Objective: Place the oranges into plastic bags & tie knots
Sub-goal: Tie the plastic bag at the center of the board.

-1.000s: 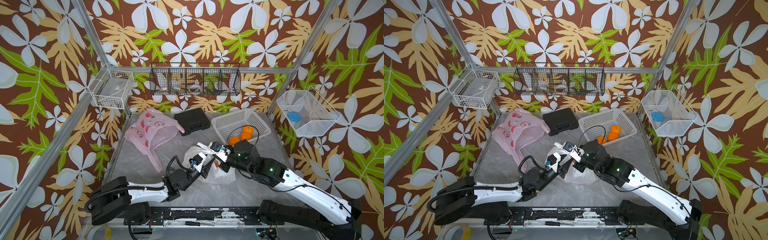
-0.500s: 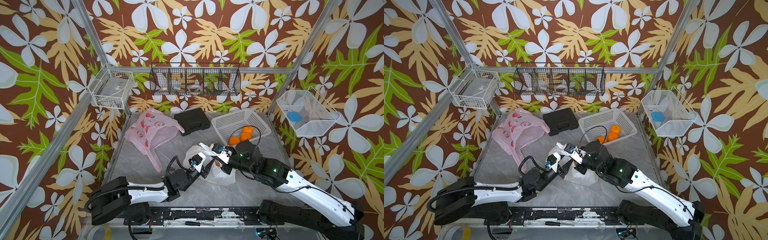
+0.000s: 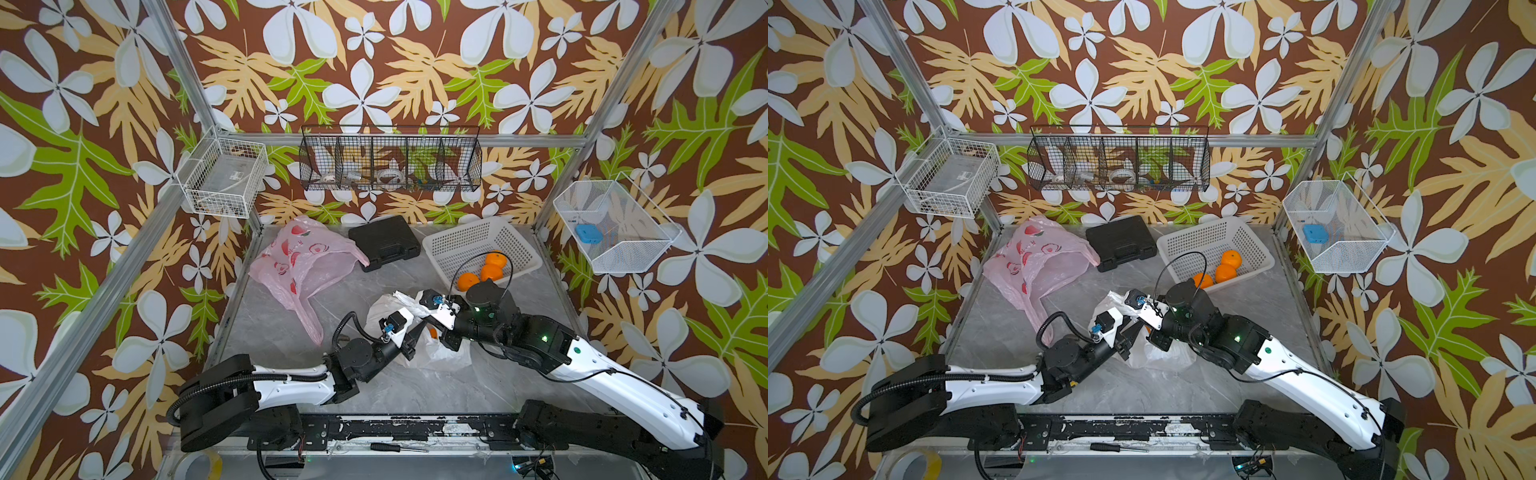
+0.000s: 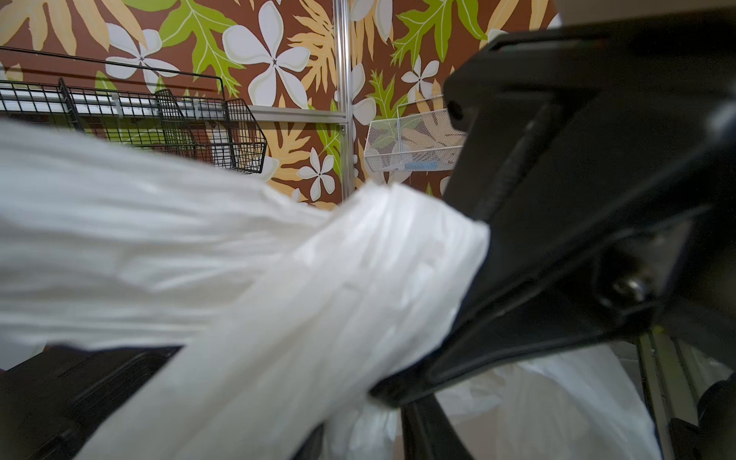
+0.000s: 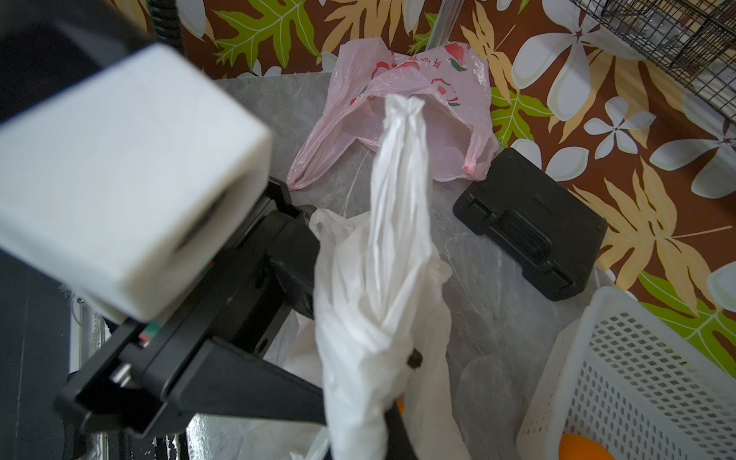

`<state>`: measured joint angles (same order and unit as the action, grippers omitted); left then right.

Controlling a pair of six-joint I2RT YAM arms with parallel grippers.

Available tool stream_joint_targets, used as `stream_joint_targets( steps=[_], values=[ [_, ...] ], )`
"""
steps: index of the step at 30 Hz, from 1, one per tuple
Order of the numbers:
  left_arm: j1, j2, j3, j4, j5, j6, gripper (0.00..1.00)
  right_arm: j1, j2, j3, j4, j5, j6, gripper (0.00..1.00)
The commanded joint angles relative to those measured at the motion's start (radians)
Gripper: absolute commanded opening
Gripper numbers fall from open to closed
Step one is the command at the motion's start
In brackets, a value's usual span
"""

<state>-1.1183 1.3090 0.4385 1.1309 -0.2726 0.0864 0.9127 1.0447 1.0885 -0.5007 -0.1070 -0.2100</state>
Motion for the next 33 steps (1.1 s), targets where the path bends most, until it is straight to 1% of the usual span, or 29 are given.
stream_joint_targets(
  steps=[1,4,8,11,13,14,16,17,19,20,21,22,23,26,28,30,33],
  values=[
    [-0.001,-0.003,0.0,0.031,0.005,0.006,0.25,0.0,-0.003,0.005,0.01,-0.005,0.015,0.0],
    [0.0,-0.007,-0.001,0.03,-0.001,0.011,0.15,0.0,-0.004,0.002,0.008,-0.006,0.017,0.0],
    [0.0,-0.011,0.002,0.019,-0.006,0.016,0.07,0.0,-0.007,0.002,0.004,-0.003,0.017,0.0],
    [0.0,-0.017,-0.001,0.012,-0.007,0.019,0.0,0.0,-0.008,0.001,0.004,0.0,0.017,0.0],
    [0.0,-0.02,-0.001,0.009,-0.016,0.021,0.0,0.0,-0.013,-0.001,0.004,0.0,0.02,0.0],
    [0.0,-0.023,-0.002,0.009,-0.023,0.02,0.0,0.0,-0.015,-0.001,0.003,-0.003,0.022,0.02],
    [0.0,-0.03,-0.014,0.021,-0.027,0.031,0.0,0.0,-0.019,0.005,-0.009,-0.003,0.027,0.15],
    [0.003,-0.036,-0.021,0.024,-0.018,0.042,0.0,0.0,-0.023,0.007,-0.014,0.003,0.032,0.19],
    [0.015,-0.048,-0.034,0.03,-0.013,0.06,0.0,0.0,-0.042,0.009,-0.018,0.023,0.055,0.38],
    [0.025,-0.054,-0.042,0.031,0.008,0.075,0.0,0.001,-0.054,0.008,-0.015,0.027,0.068,0.46],
    [0.04,-0.061,-0.061,0.048,0.055,0.109,0.0,0.0,-0.067,0.01,-0.009,0.023,0.084,0.54],
    [0.052,-0.061,-0.084,0.093,0.089,0.141,0.0,0.0,-0.08,0.013,-0.003,0.012,0.103,0.61],
    [0.066,-0.062,-0.096,0.118,0.116,0.165,0.0,0.0,-0.089,0.018,0.003,-0.001,0.121,0.64],
    [0.112,-0.067,-0.084,0.061,0.189,0.228,0.0,-0.002,-0.101,0.045,0.025,-0.017,0.188,0.67],
    [0.117,-0.066,-0.071,0.016,0.236,0.339,0.0,-0.018,-0.085,0.08,0.023,-0.02,0.241,0.66],
    [0.119,-0.058,-0.038,-0.054,0.233,0.408,0.0,-0.056,-0.046,0.13,0.003,-0.066,0.306,0.65],
    [0.123,-0.046,-0.015,-0.087,0.235,0.468,0.0,-0.086,0.021,0.216,-0.05,-0.132,0.325,0.65]
  ],
)
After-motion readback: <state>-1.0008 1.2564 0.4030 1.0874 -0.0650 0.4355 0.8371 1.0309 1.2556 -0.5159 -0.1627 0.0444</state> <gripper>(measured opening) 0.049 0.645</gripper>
